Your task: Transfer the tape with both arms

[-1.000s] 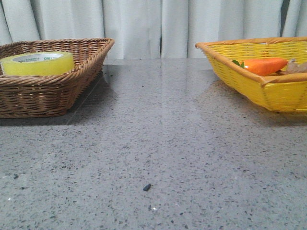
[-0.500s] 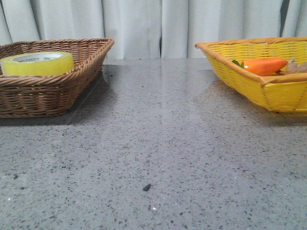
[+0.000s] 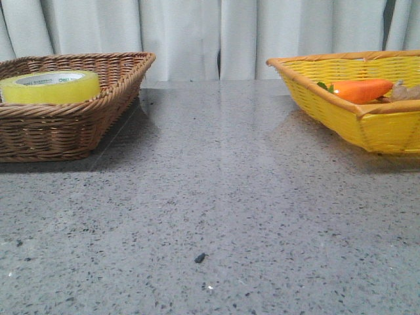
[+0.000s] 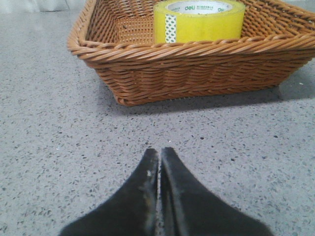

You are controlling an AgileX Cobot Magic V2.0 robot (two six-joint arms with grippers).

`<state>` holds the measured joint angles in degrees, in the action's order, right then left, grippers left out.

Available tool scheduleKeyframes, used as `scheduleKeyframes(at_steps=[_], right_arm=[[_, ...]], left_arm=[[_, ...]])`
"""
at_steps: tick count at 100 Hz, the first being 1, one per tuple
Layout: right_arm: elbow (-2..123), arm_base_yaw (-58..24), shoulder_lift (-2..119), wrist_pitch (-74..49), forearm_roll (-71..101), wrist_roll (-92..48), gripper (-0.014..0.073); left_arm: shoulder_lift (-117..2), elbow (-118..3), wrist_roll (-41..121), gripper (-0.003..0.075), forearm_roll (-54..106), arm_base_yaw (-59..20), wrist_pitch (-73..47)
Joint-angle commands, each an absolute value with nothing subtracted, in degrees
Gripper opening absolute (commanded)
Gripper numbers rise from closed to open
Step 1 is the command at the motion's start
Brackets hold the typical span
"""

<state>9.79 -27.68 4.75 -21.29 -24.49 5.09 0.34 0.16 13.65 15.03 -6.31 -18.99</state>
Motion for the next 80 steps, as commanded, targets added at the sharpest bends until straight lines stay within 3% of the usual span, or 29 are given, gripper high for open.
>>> scheduleKeyframes(at_steps=[1,21,46,80], right_arm=[[7.53,-22.83,5.47,-8.52,-25.02,5.0,-0.0066],[2.56,-13.52,5.47,-4.46,-15.18,5.0,-0.0066],[-1.85,-4.18,1.68,-4.64,-14.49,5.0,-0.0066],[-1.74,-1.04,-1.78,-11.59,-14.49,5.0,-0.0066]], left_arm=[[2.05,0.75,13.11,-0.0021,15.28,-6.32,-16.08],[2.05,0.75,13.11,-0.002,15.28,-6.32,-16.08],[2.05,0.75,13.11,-0.0021,15.28,-6.32,-16.08],[2.05,0.75,13.11,-0.0021,15.28,-6.32,-16.08]])
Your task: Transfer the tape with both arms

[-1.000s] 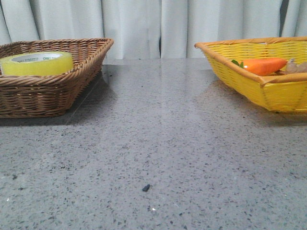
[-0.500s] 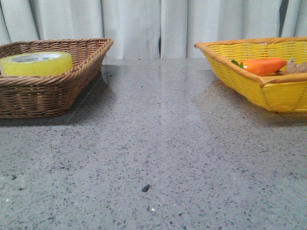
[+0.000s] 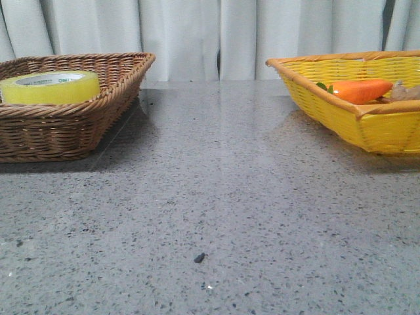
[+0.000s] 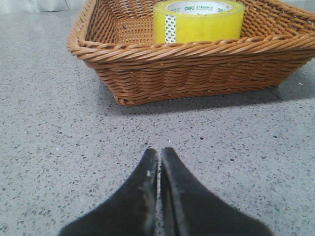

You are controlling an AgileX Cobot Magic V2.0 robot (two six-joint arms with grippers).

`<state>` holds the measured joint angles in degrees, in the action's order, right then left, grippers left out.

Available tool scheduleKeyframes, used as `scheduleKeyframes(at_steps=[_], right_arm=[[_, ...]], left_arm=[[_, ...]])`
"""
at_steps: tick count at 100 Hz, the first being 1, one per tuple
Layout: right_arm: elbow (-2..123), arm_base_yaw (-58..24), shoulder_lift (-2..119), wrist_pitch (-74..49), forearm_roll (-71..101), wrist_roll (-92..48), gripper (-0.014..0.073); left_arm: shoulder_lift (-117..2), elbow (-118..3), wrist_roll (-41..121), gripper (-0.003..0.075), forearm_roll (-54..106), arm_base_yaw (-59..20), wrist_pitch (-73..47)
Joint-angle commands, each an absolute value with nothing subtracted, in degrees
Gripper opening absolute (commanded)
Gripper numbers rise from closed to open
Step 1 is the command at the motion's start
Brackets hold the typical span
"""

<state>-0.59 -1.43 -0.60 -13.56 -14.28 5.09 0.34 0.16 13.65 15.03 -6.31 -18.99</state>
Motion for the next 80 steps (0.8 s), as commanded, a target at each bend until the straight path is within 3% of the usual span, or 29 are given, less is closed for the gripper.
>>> scheduleKeyframes(at_steps=[1,18,80], right_arm=[[-1.74,-1.04,-1.78,-12.07,-14.49,5.0,-0.0066],[-1.74,-1.04,-1.78,-18.62,-14.49,5.0,-0.0066],[-1.74,-1.04,-1.78,-18.22,-14.49,5.0,-0.0066]], left_arm=[[2.05,0.75,13.11,-0.0021,15.28,-6.32,-16.08],[2.05,0.75,13.11,-0.0021,15.28,-6.32,-16.08],[2.05,0.75,13.11,-0.0021,15.28,-6.32,-16.08]])
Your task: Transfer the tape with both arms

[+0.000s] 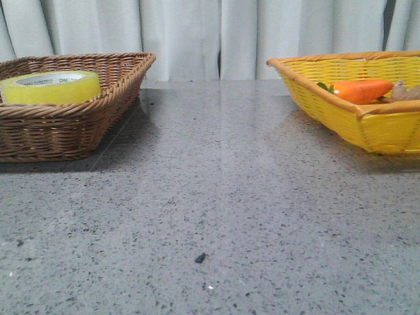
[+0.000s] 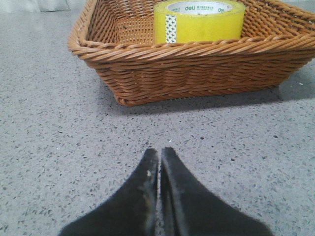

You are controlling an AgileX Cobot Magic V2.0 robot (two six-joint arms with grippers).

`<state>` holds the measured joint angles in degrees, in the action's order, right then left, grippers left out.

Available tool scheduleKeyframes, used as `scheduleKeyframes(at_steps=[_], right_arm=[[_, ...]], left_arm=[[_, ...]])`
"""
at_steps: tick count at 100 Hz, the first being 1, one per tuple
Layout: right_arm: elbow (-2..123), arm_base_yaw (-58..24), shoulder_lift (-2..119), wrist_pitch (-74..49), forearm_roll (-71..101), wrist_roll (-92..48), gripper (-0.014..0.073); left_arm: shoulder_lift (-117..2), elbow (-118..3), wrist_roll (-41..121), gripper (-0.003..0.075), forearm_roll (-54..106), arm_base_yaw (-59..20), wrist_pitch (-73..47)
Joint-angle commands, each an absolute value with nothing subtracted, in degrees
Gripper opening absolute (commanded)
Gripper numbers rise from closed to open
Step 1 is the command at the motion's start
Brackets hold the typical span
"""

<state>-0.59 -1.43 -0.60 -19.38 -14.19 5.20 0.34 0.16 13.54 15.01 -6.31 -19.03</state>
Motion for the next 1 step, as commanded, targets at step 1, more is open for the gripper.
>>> scheduleKeyframes(at_steps=[1], right_arm=[[-1.74,-1.04,-1.78,-18.22,-14.49,5.0,-0.0066]], left_arm=[[2.05,0.75,13.11,-0.0021,15.28,-6.32,-16.08]])
